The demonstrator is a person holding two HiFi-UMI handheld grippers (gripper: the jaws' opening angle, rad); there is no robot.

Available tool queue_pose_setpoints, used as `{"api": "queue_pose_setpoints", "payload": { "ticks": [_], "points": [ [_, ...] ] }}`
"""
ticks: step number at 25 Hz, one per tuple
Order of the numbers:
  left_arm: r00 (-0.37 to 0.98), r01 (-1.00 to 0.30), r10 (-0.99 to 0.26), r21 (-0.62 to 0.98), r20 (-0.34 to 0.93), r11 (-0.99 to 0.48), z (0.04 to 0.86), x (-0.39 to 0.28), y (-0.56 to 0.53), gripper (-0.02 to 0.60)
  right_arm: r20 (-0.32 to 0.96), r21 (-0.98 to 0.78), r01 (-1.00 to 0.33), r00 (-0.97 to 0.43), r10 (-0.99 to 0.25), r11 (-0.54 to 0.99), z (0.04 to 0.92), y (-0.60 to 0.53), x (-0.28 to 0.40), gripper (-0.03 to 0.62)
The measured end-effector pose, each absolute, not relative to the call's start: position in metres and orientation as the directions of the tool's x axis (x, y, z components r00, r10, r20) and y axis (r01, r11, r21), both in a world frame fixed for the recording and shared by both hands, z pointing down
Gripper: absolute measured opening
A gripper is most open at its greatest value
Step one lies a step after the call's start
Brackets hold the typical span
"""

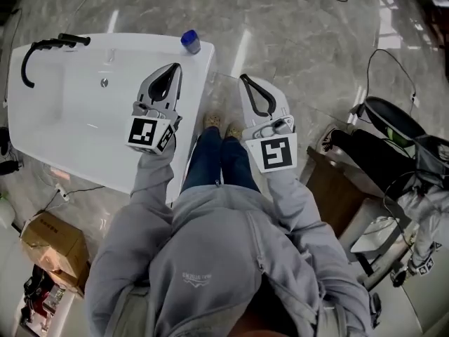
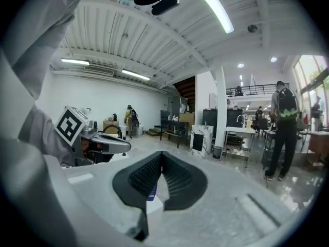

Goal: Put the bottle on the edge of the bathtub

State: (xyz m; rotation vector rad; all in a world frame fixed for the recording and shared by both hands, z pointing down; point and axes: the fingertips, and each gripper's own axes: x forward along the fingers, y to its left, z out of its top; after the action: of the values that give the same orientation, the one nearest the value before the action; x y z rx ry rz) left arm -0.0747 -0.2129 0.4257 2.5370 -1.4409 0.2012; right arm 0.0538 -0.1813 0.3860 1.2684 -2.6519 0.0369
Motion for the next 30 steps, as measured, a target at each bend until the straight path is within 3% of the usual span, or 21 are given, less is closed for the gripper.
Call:
{"api": "queue_pose_setpoints", "payload": {
  "ticks": [13, 24, 30],
  "points": [
    [0.655, -0.754, -0.746, 0.053, 0.121, -0.654, 0.294, 0.02, -0.142, 0.006, 0.056, 0.107, -0.864, -0.489, -0.87, 0.493, 0.273, -0.127, 0.131, 0.005],
    [0.654, -0.756, -0.752, 0.033, 0.081, -0.654, 0.23, 0.093, -0.105, 0.006, 0.034, 0.025, -0.969, -0.244, -0.969, 0.245, 0.23, -0.081, 0.21, 0.005],
    [0.657, -0.753, -0.752, 0.006, 0.052, -0.658, 0.212, 0.105, -0.089, 0.006, 0.044, 0.005, -0.978, -0.21, -0.977, 0.211, 0.225, -0.068, 0.211, 0.005]
  ]
}}
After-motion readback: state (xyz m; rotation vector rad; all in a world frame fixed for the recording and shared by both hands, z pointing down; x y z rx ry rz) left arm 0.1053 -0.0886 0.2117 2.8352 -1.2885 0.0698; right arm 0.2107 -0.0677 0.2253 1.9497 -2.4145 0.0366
